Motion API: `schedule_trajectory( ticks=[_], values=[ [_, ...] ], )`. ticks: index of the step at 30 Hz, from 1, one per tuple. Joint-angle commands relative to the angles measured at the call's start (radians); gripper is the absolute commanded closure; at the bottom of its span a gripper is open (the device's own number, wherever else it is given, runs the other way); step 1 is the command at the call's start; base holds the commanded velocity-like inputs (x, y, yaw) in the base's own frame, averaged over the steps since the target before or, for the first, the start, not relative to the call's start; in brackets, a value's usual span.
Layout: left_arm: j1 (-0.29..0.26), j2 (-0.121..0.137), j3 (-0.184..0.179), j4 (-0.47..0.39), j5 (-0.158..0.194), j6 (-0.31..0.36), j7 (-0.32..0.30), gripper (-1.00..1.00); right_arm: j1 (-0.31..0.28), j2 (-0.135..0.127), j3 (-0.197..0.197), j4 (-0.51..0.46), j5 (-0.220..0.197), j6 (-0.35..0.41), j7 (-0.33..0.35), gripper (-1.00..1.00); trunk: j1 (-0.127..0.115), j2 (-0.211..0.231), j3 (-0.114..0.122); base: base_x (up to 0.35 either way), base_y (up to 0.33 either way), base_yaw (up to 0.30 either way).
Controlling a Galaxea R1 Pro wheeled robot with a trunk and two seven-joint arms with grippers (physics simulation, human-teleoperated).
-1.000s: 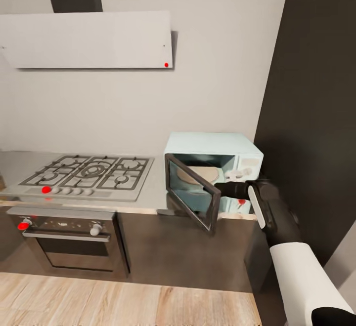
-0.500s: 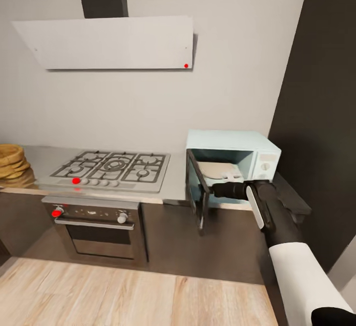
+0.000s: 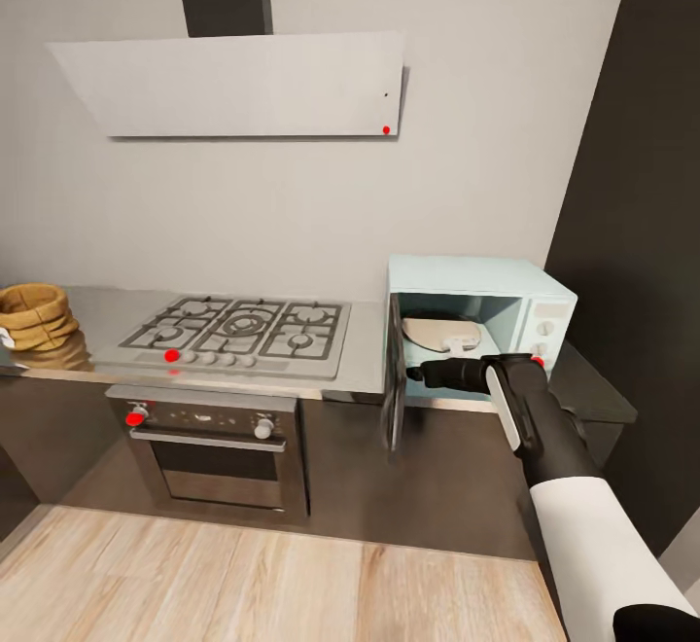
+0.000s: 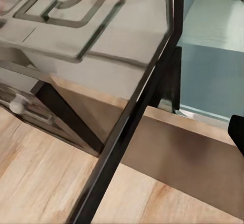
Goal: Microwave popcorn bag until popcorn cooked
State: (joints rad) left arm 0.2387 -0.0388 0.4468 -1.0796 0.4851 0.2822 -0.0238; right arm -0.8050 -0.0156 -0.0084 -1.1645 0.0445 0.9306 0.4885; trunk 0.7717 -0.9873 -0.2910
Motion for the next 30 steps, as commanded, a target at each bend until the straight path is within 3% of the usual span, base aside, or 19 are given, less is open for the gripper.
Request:
schedule_trajectory(
  ticks=[1, 15, 19, 25, 28, 30],
  values=[
    [-0.001, -0.001, 0.003, -0.002, 0.007, 0.008, -0.002, -1.0, 0.0, 0.001, 0.003, -0.001, -0.031, 0.011, 0.012, -1.0, 0.0, -0.001, -0.001, 0.0, 0.008, 0.0],
    [0.0, -0.001, 0.003, -0.002, 0.01, 0.006, 0.004, -1.0, 0.0, -0.001, -0.003, 0.005, -0.022, -0.001, 0.006, -1.0, 0.0, -0.001, -0.001, -0.047, -0.03, 0.0],
    [0.0, -0.001, 0.003, -0.002, 0.01, 0.007, 0.004, -1.0, -0.002, -0.037, -0.007, 0.009, -0.023, -0.011, 0.004, -1.0, 0.0, -0.001, -0.001, -0.268, -0.19, 0.0],
    [-0.001, -0.001, 0.003, -0.002, 0.011, 0.008, 0.004, -1.0, -0.001, -0.06, -0.012, -0.001, -0.024, -0.073, 0.0, -1.0, 0.0, -0.001, -0.001, -0.278, -0.184, 0.0],
    [-0.001, -0.001, 0.003, -0.002, 0.013, 0.008, 0.003, -1.0, 0.021, -0.07, -0.019, -0.081, -0.026, -0.096, 0.002, -1.0, 0.0, -0.001, -0.001, -0.322, -0.071, 0.0],
    [-0.001, -0.001, 0.003, -0.002, 0.013, 0.009, -0.001, -1.0, 0.096, -0.072, -0.039, -0.252, -0.027, -0.097, 0.001, -1.0, 0.0, -0.001, -0.001, -0.338, -0.025, 0.0]
  ],
)
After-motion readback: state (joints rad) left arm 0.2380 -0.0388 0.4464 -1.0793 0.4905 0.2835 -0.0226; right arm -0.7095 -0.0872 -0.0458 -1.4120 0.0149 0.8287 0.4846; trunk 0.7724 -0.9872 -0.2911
